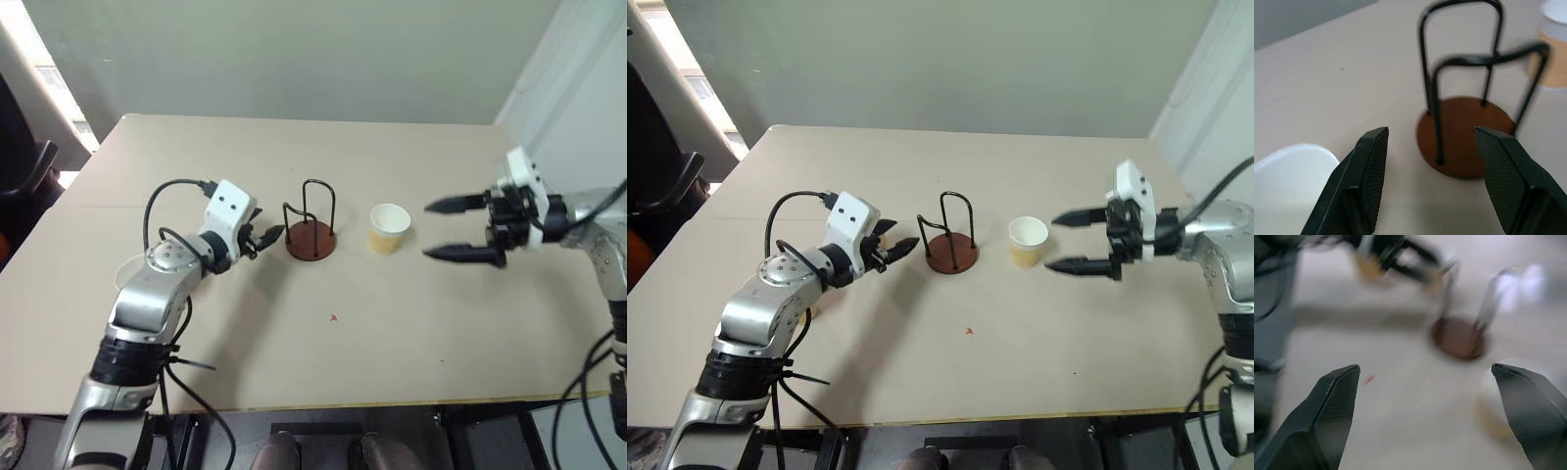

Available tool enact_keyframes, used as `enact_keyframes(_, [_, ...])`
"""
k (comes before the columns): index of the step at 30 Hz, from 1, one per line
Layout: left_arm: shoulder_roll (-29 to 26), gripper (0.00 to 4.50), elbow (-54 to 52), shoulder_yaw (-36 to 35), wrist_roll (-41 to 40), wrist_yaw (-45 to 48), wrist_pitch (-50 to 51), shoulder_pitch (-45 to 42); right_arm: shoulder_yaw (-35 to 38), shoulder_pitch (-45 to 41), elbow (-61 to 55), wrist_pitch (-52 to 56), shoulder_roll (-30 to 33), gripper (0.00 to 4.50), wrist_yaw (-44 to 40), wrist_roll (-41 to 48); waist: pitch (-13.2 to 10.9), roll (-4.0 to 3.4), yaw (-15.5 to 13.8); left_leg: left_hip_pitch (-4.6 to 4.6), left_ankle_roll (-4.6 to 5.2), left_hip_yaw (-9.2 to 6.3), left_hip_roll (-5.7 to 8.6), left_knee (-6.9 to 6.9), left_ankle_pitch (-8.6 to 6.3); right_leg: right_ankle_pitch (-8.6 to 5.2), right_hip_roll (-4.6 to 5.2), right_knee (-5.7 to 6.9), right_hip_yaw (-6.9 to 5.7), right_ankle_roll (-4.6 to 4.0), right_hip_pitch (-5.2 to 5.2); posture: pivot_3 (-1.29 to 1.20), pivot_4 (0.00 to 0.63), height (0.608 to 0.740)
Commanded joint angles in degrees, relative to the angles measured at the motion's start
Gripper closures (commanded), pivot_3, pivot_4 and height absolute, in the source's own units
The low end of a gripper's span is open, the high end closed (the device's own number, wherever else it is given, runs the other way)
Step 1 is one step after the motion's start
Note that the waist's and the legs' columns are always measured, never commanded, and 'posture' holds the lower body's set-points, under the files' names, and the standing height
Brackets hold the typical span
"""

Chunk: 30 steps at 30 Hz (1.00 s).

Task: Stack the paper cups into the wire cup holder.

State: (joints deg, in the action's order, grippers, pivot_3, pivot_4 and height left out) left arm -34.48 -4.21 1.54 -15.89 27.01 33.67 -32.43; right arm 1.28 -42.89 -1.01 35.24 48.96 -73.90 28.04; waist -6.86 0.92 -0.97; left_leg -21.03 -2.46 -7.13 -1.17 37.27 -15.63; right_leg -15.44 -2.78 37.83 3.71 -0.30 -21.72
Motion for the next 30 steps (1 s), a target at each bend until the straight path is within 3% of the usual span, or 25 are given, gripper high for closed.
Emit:
enact_keyframes(1, [2.9, 1.51, 4.3, 0.0, 3.1, -1.9, -4.8, -3.7, 2.6, -0.1, -2.9, 0.6, -0.1, 0.00, 2.3, 1.7, 0.0, 0.00, -0.3, 0.00, 0.00, -0.01, 0.00, 0.00, 0.00, 0.00, 0.00, -0.03, 0.00, 0.00, 0.02, 0.00, 0.150, 0.740])
enact_keyframes(5, [6.3, 1.51, 7.3, 1.2, 4.3, -1.3, -6.2, -5.9, 2.9, 1.1, -4.7, 1.4, 0.4, 0.00, 2.7, 2.5, 0.0, 0.00, -1.3, -0.14, 0.04, -0.02, 0.06, 0.09, -0.02, 0.04, 0.03, -0.19, 0.01, 0.09, 0.03, 0.00, 0.150, 0.740])
enact_keyframes(10, [6.4, 1.51, 6.5, 0.1, 4.3, 0.1, -5.5, -5.4, 3.7, 1.7, -6.2, 2.5, 0.8, 0.00, 4.3, 3.4, 0.0, 0.00, -1.4, -0.35, 0.07, -0.01, 0.09, 0.14, -0.04, 0.11, 0.03, -0.45, 0.05, 0.20, -0.04, 0.00, 0.150, 0.740])
enact_keyframes(12, [4.4, 1.51, 3.7, -1.1, 3.7, 1.5, -4.6, -4.2, 3.7, 1.2, -7.1, 4.7, -1.3, 0.00, 7.6, 4.4, 0.0, 0.01, -1.2, -0.36, 0.07, -0.01, 0.08, 0.14, -0.04, 0.11, 0.03, -0.47, 0.04, 0.21, -0.05, 0.00, 0.150, 0.740])
enact_keyframes(15, [-2.2, 1.51, -3.0, -5.9, 1.7, 4.5, -0.8, -0.4, -0.9, 0.5, -9.4, 6.2, -11.7, 0.00, 20.3, 1.0, 0.0, 0.04, 0.1, -0.28, 0.06, 0.04, -0.01, 0.04, -0.04, 0.12, -0.05, -0.51, 0.12, 0.19, -0.10, 0.00, 0.150, 0.740])
enact_keyframes(17, [-5.9, 1.51, -7.3, -8.8, -0.6, 7.0, 1.7, 2.6, -4.2, 0.7, -10.2, 7.0, -16.4, 0.00, 24.2, -0.9, 0.0, 0.03, 0.7, -0.12, 0.04, 0.02, -0.11, -0.08, -0.03, 0.17, -0.16, -0.51, 0.20, 0.11, -0.10, 0.00, 0.150, 0.740])
enact_keyframes(21, [-11.8, 1.51, -13.0, -13.8, -3.5, 10.5, 4.4, 7.1, -8.7, 0.6, -8.7, 7.4, -20.9, 0.00, 27.1, -3.6, 0.0, 0.01, 0.2, -0.18, 0.01, -0.04, -0.13, -0.21, -0.01, 0.17, -0.17, -0.43, 0.23, 0.08, -0.32, 0.00, 0.150, 0.740])
enact_keyframes(25, [-16.1, 1.51, -18.6, -20.5, -10.0, 15.5, 8.0, 12.0, -12.9, -2.7, 0.7, 4.1, -24.1, 0.00, 30.1, -9.8, 0.0, 0.08, -0.5, -0.37, 0.06, -0.12, -0.08, 0.00, -0.03, 0.25, -0.07, -0.46, 0.17, 0.07, -0.37, 0.00, 0.150, 0.740])
enact_keyframes(30, [-17.0, 1.51, -25.5, -27.2, -20.2, 19.9, 12.9, 18.4, -14.0, -6.4, 10.6, -1.9, -27.3, 0.00, 30.0, -13.7, 0.0, 0.06, -0.8, -0.41, 0.04, -0.16, -0.09, 0.01, -0.02, 0.41, -0.04, -0.45, 0.04, -0.07, -0.44, 0.00, 0.150, 0.740])
